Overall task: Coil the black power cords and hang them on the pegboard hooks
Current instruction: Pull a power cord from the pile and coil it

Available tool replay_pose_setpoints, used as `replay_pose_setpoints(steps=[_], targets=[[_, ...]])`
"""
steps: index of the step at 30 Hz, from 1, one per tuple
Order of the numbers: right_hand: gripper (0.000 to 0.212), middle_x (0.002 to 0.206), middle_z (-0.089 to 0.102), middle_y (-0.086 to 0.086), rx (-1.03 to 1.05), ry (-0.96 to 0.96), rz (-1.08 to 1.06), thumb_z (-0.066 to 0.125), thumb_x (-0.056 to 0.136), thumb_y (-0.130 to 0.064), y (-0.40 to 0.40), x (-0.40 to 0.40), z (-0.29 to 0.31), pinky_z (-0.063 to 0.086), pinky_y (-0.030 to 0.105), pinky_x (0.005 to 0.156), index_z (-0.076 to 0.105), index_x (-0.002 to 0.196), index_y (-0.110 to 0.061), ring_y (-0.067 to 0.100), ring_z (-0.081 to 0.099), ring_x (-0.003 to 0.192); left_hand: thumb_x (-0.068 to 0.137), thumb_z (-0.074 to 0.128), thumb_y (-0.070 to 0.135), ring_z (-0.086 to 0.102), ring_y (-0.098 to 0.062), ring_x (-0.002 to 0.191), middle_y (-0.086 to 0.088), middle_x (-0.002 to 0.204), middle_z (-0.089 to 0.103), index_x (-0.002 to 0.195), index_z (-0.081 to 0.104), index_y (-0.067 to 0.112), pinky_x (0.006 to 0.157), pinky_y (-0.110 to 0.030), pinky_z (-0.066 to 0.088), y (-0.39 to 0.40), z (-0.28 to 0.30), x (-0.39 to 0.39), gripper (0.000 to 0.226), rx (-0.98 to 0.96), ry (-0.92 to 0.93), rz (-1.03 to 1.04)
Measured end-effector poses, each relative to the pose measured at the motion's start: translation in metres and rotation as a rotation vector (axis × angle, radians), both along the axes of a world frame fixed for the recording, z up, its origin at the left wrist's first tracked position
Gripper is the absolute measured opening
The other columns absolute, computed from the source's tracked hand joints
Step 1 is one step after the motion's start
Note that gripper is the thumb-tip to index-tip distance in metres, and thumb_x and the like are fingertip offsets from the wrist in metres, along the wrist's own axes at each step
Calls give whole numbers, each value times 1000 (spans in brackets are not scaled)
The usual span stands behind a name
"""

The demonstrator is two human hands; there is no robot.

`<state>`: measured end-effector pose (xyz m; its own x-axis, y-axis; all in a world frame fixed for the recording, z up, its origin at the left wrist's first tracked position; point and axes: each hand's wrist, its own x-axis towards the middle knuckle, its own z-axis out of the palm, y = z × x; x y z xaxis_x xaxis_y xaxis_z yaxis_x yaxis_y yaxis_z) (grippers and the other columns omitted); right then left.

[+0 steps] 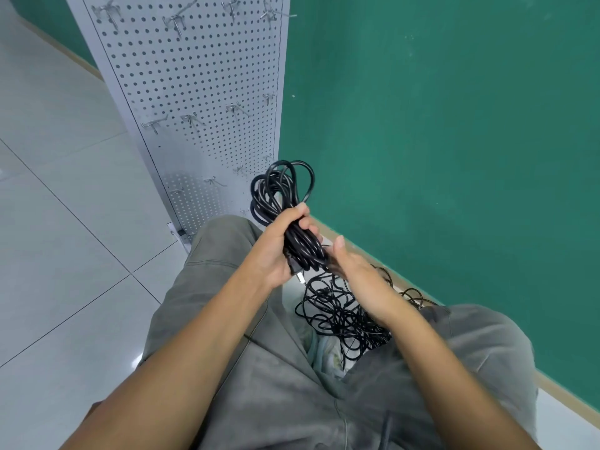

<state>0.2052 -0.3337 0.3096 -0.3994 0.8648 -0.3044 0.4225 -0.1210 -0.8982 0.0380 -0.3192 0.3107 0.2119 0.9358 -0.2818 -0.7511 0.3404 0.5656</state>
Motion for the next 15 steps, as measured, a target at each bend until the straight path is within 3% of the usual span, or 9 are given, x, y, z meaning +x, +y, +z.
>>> replay_pose_setpoints(steps=[1,3,6,9,12,13,15], targets=[[54,111,66,-31,8,-23,19,20,103,-65,-2,1,-6,35,14,101,66,117,-40,-16,55,113,93,62,26,59,-6,62,10,63,53,84,56,19,74,-25,55,1,1,-2,13,-7,-14,36],[44,111,68,-24,57,-81,29,28,107,-56,-2,2,-16,39,20,98,66,112,-34,-9,57,112,99,58,26,60,-6,63,10,63,54,84,55,19,75,-25,54,3,2,-6,16,-22,-2,93],[15,112,67,-16,160,-269,84,49,106,-38,2,7,-30,42,28,93,62,111,-31,5,60,108,105,52,26,63,-6,66,10,63,54,81,54,20,73,-24,56,5,5,-9,25,-61,21,168],[18,114,66,-9,234,-390,163,57,103,-25,3,15,-40,45,27,93,57,119,-34,10,60,109,106,55,26,62,-6,64,8,64,54,76,53,20,67,-23,58,7,7,-13,30,-110,6,250],[15,90,62,-13,256,-425,160,62,101,-23,2,18,-38,40,12,72,62,114,-31,-3,57,83,103,61,29,62,-7,65,8,66,56,76,55,20,71,-28,60,12,1,-17,29,-149,34,333],[5,79,59,-15,260,-417,133,64,100,-24,2,19,-38,37,14,65,66,103,-27,-3,53,71,101,64,29,63,-8,66,8,67,56,77,56,21,73,-30,60,15,-2,-18,27,-168,43,364],[23,61,47,-11,222,-346,85,66,98,-30,3,23,-37,34,21,59,68,77,-20,4,41,54,98,69,29,64,-10,64,7,67,57,76,57,20,70,-31,62,20,-8,-22,26,-225,51,429]])
